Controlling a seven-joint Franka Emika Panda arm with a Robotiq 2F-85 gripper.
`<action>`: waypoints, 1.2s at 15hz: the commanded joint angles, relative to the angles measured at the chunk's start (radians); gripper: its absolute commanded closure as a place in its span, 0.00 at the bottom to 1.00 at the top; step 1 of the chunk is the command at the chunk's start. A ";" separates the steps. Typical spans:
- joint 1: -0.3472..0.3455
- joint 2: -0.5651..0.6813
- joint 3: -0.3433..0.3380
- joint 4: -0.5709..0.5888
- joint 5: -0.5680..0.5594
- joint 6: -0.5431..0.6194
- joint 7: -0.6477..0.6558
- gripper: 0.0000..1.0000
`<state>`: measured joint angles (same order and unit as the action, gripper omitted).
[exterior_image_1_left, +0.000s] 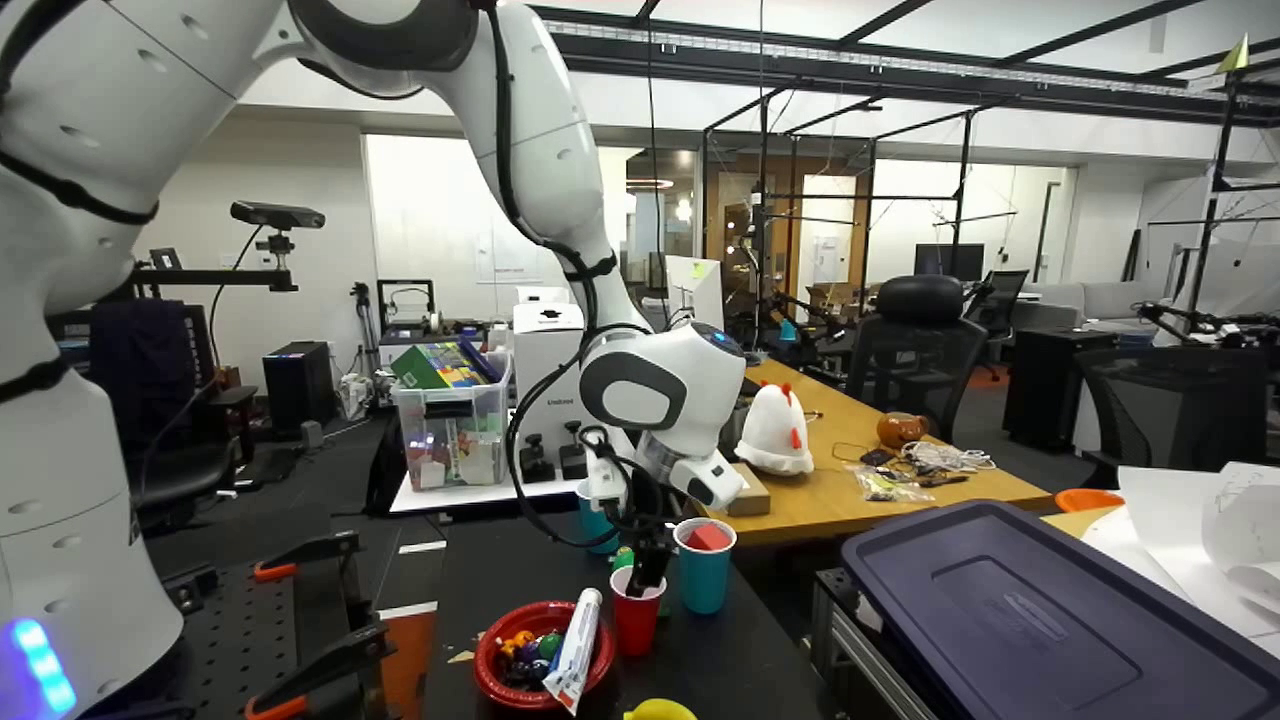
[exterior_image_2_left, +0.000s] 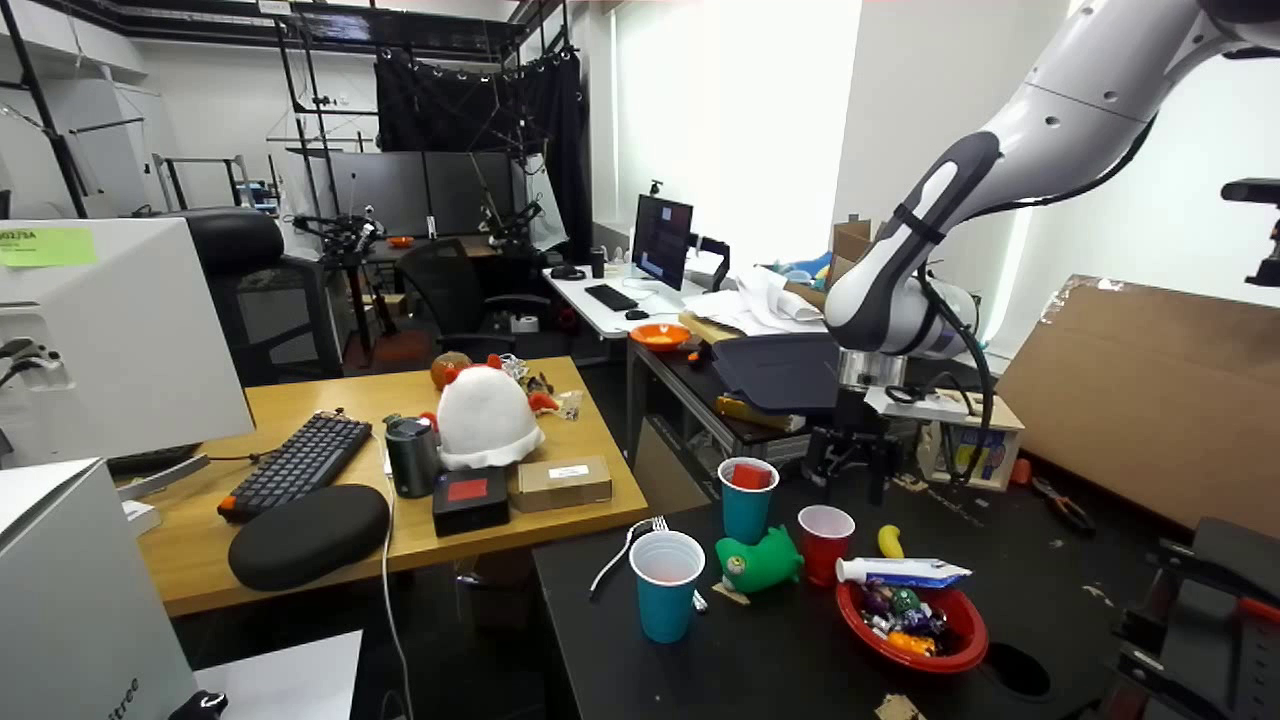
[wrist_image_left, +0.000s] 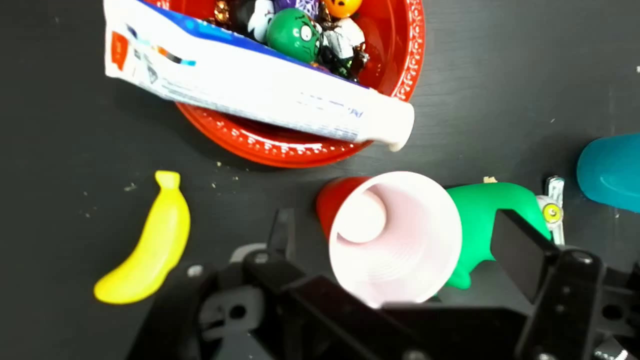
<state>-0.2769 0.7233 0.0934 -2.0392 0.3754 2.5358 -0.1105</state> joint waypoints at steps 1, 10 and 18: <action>-0.049 0.012 -0.007 -0.012 0.097 -0.024 0.049 0.00; -0.040 0.048 -0.082 -0.027 0.309 0.017 0.291 0.00; 0.052 0.090 -0.210 -0.023 0.308 0.015 0.505 0.00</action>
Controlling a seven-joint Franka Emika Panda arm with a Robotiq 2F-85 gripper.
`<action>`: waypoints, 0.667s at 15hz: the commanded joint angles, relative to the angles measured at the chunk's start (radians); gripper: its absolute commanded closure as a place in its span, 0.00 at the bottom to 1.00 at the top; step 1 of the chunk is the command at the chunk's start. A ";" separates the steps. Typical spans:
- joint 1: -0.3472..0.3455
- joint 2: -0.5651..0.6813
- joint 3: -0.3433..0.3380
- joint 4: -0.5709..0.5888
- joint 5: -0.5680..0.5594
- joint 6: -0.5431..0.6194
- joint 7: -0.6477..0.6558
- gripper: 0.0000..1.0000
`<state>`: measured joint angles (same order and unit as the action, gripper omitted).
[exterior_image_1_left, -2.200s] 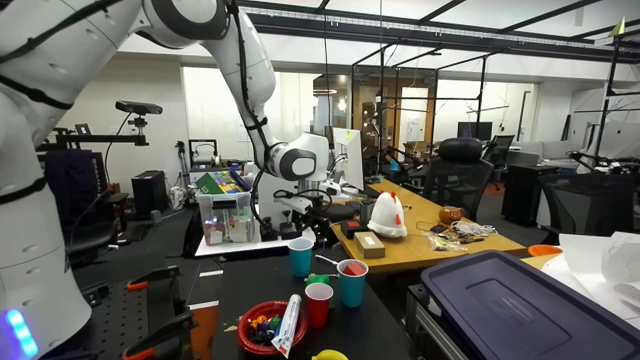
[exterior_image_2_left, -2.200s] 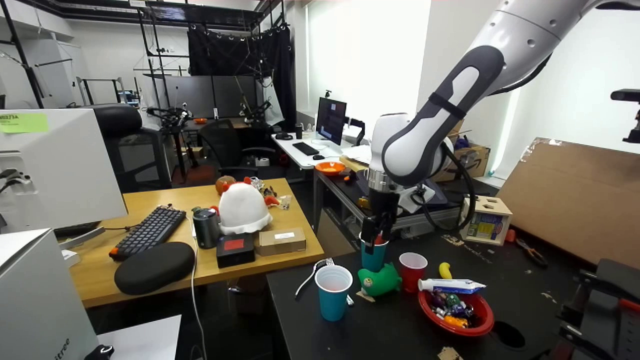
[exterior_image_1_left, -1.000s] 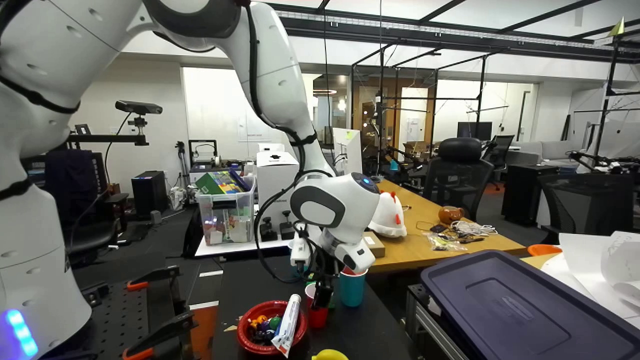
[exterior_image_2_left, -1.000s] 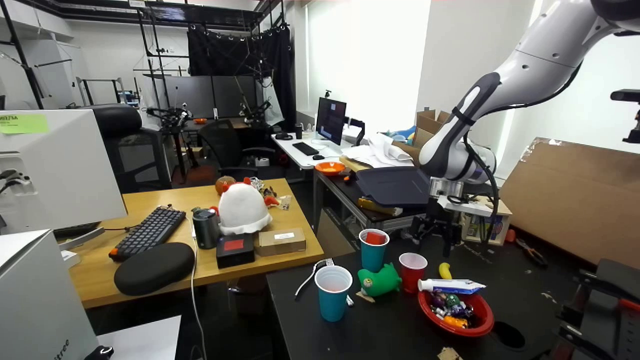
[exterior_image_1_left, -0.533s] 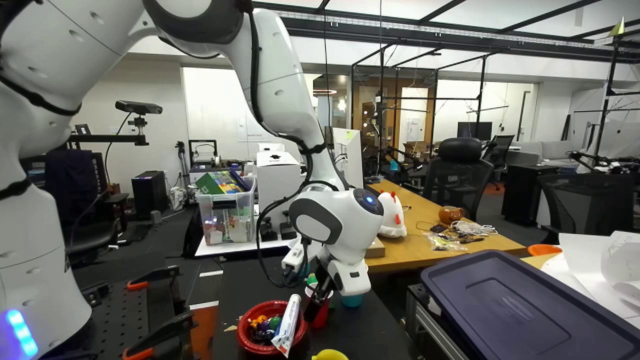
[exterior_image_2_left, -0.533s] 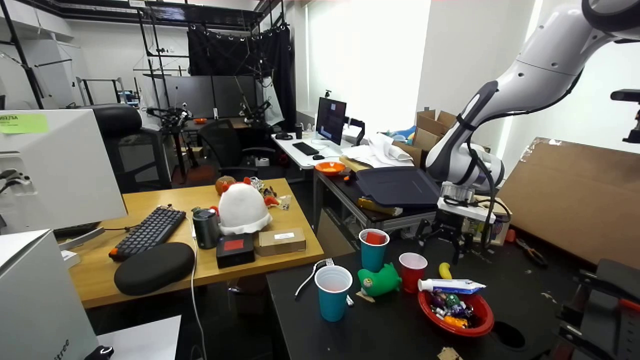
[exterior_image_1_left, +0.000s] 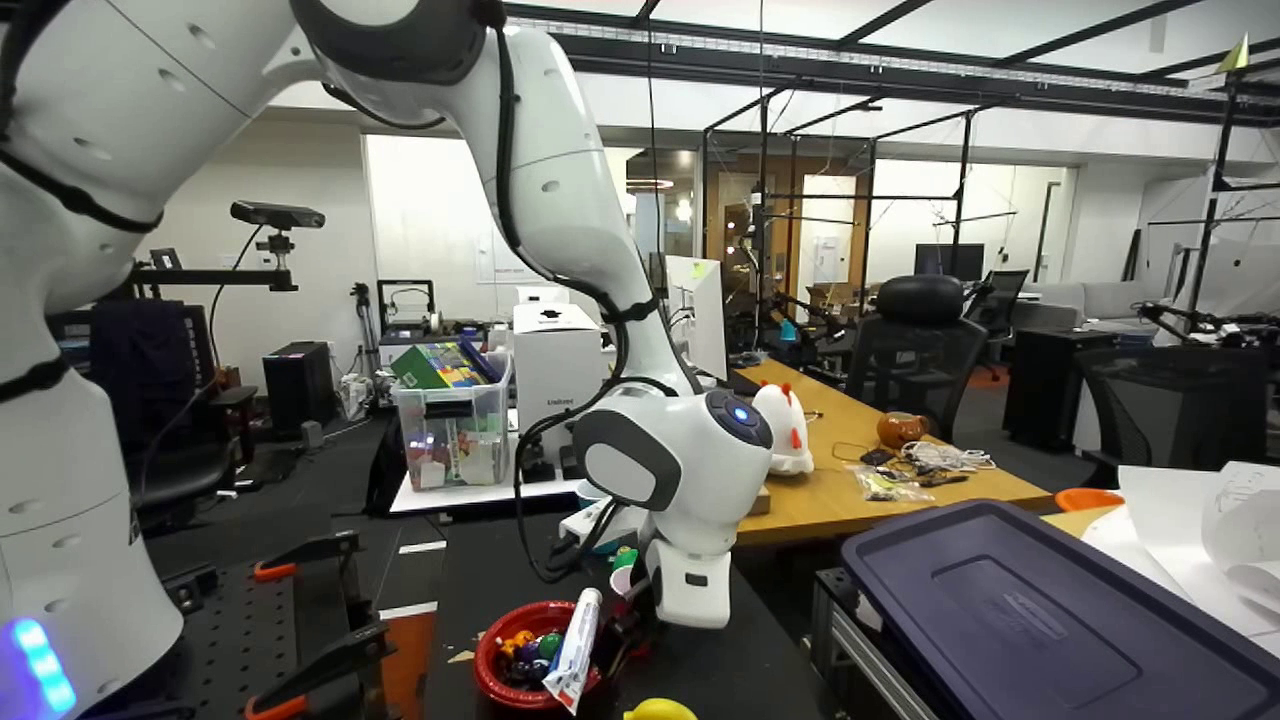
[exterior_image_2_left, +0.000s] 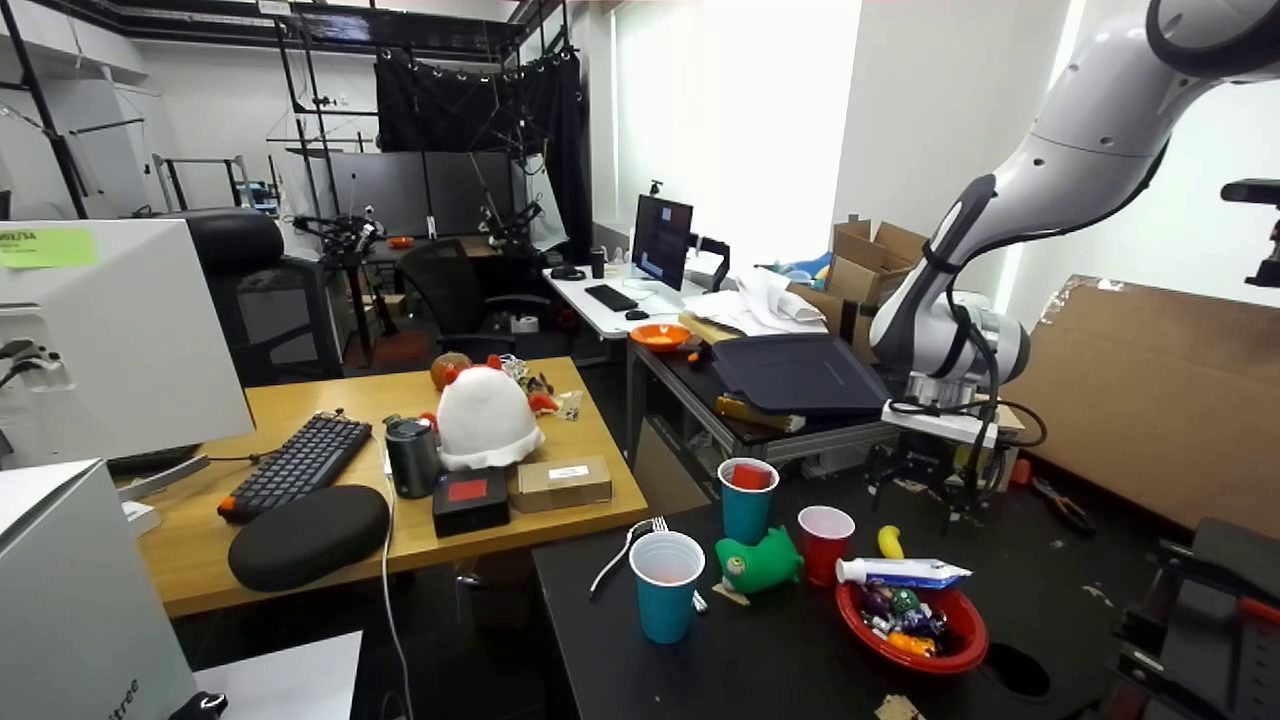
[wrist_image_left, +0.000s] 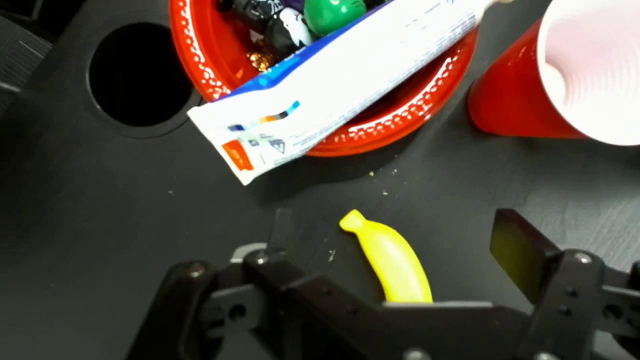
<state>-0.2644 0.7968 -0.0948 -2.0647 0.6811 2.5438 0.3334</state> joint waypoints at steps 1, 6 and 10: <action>0.051 0.029 -0.024 0.012 0.000 0.006 0.075 0.00; 0.172 0.102 -0.089 0.054 -0.077 0.016 0.244 0.00; 0.244 0.122 -0.163 0.032 -0.161 0.040 0.392 0.00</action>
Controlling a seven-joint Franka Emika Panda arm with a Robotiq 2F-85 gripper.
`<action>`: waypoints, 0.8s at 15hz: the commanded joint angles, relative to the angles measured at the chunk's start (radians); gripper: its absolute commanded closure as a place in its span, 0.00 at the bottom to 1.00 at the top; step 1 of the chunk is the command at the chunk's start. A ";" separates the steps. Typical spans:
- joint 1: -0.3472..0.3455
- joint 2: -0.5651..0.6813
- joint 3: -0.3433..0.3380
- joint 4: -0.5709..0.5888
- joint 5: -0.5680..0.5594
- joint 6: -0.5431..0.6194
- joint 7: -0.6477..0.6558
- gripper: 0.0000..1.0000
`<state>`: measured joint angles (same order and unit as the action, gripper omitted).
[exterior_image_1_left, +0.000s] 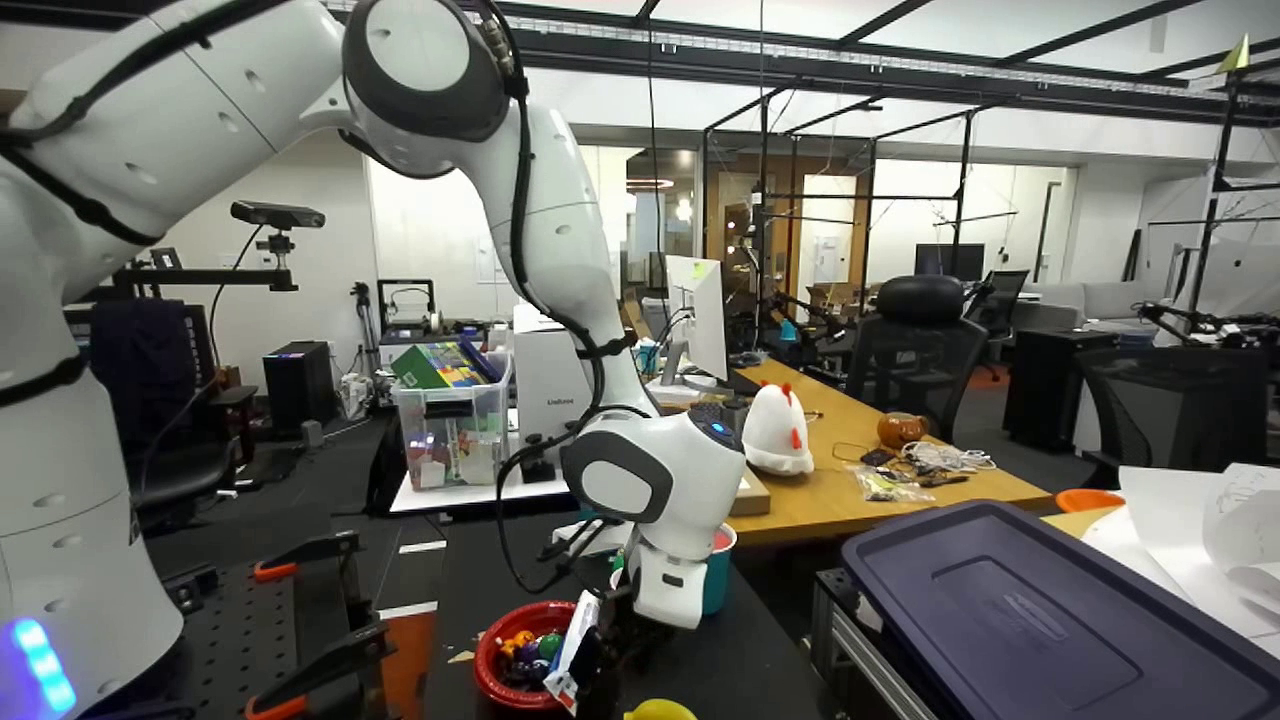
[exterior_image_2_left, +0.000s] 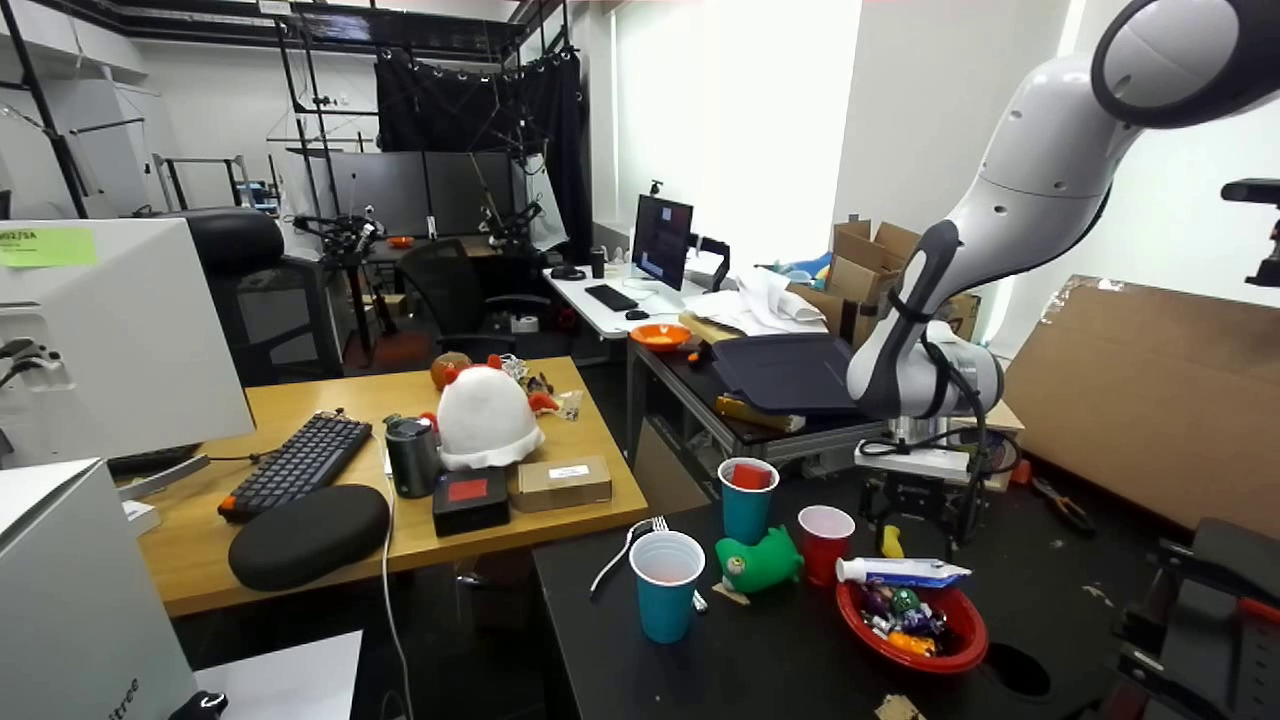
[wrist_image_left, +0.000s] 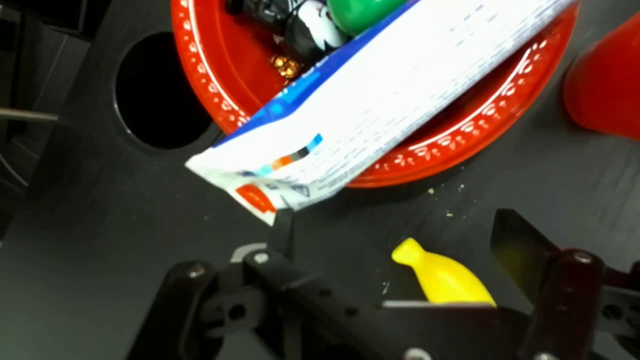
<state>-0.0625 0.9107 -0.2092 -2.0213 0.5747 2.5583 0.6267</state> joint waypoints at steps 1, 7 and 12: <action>0.051 0.008 -0.063 -0.016 -0.076 0.034 0.131 0.00; 0.009 -0.005 -0.027 -0.002 -0.098 0.110 0.154 0.00; 0.000 0.018 -0.005 0.045 -0.114 0.158 0.142 0.00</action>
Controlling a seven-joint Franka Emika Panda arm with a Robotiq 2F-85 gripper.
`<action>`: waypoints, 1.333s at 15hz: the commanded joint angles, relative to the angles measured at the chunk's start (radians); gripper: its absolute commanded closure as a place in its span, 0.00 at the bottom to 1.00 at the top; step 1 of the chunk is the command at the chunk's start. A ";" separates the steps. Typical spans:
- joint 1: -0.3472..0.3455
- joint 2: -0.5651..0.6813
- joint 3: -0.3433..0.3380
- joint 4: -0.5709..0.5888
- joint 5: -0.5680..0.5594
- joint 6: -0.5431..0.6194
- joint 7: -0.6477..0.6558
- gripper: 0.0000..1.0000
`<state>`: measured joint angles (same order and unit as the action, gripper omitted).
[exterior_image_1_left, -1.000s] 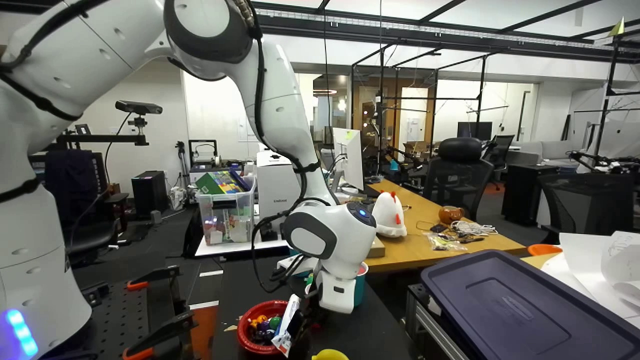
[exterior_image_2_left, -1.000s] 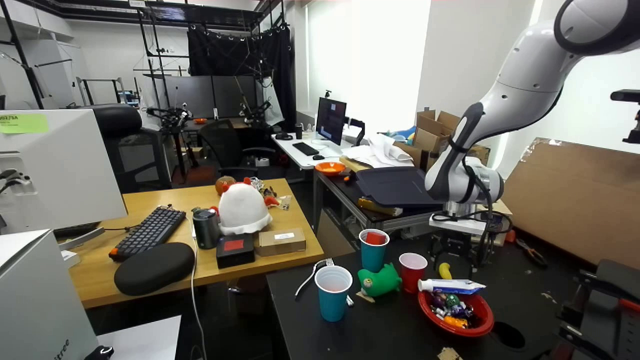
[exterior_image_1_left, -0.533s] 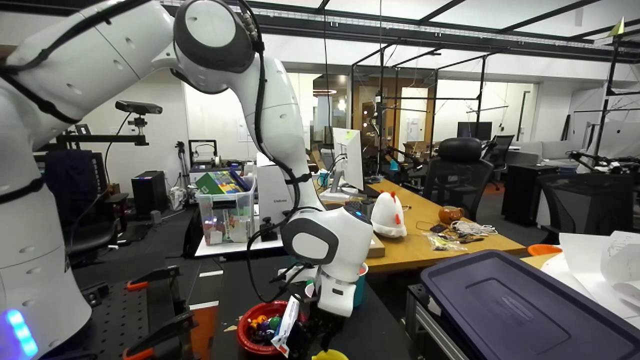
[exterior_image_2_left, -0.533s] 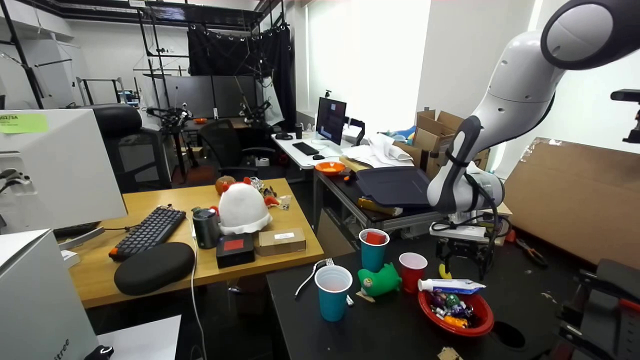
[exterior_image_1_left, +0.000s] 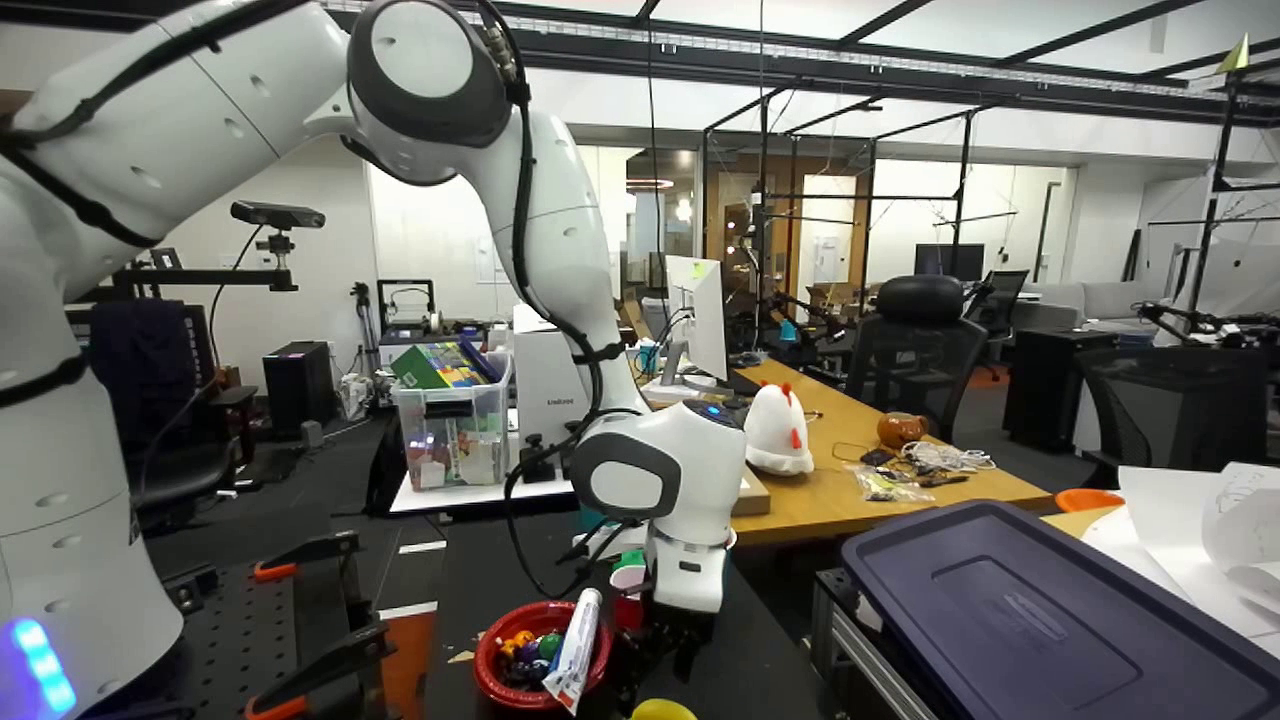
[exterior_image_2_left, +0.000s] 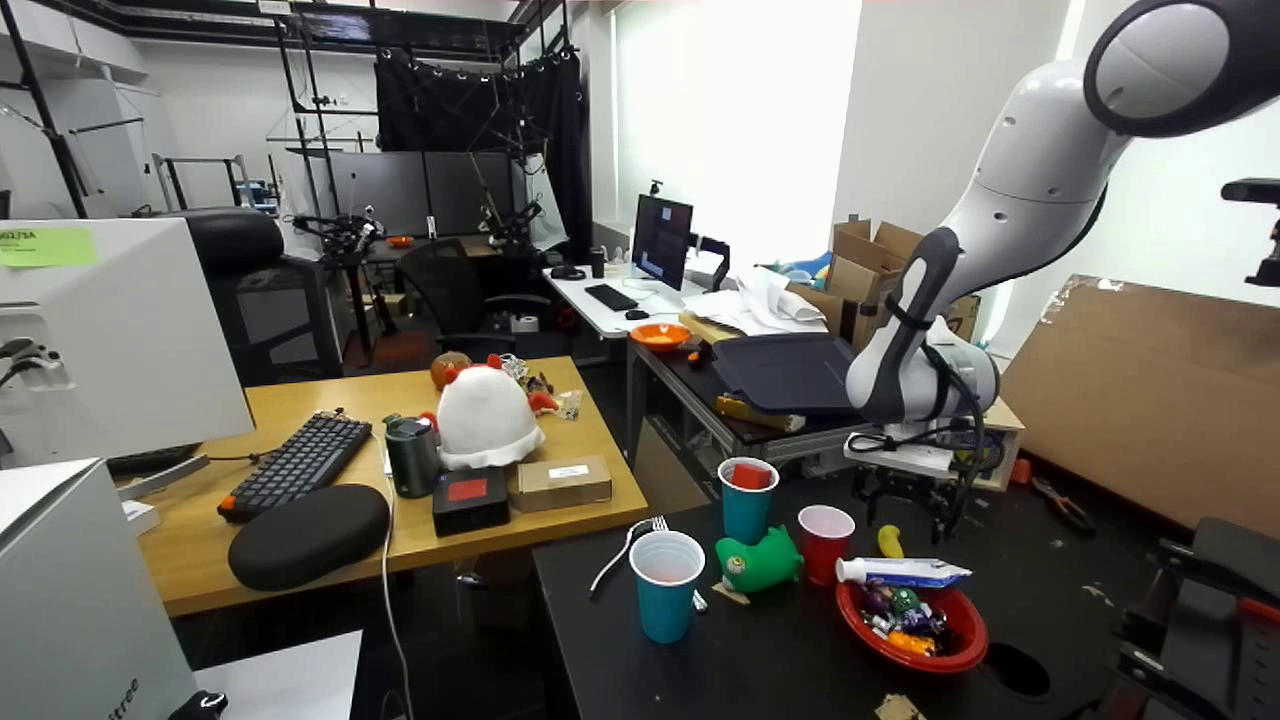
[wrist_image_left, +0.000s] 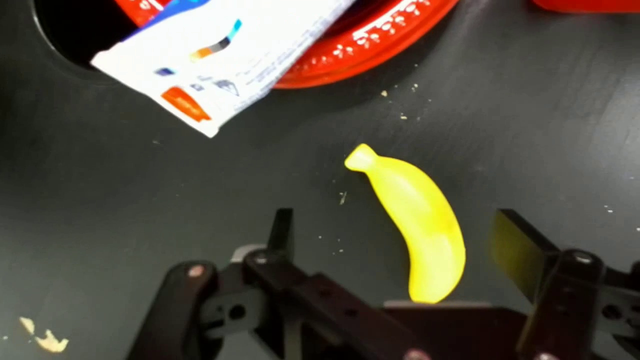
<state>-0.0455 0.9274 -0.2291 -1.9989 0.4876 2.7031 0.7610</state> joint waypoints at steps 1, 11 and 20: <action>-0.015 0.012 0.010 0.036 -0.036 0.005 0.012 0.00; -0.036 0.129 0.024 0.171 -0.084 -0.008 0.000 0.00; -0.024 0.139 0.011 0.187 -0.094 0.021 -0.008 0.73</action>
<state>-0.0617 1.0756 -0.2209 -1.8024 0.4121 2.7056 0.7550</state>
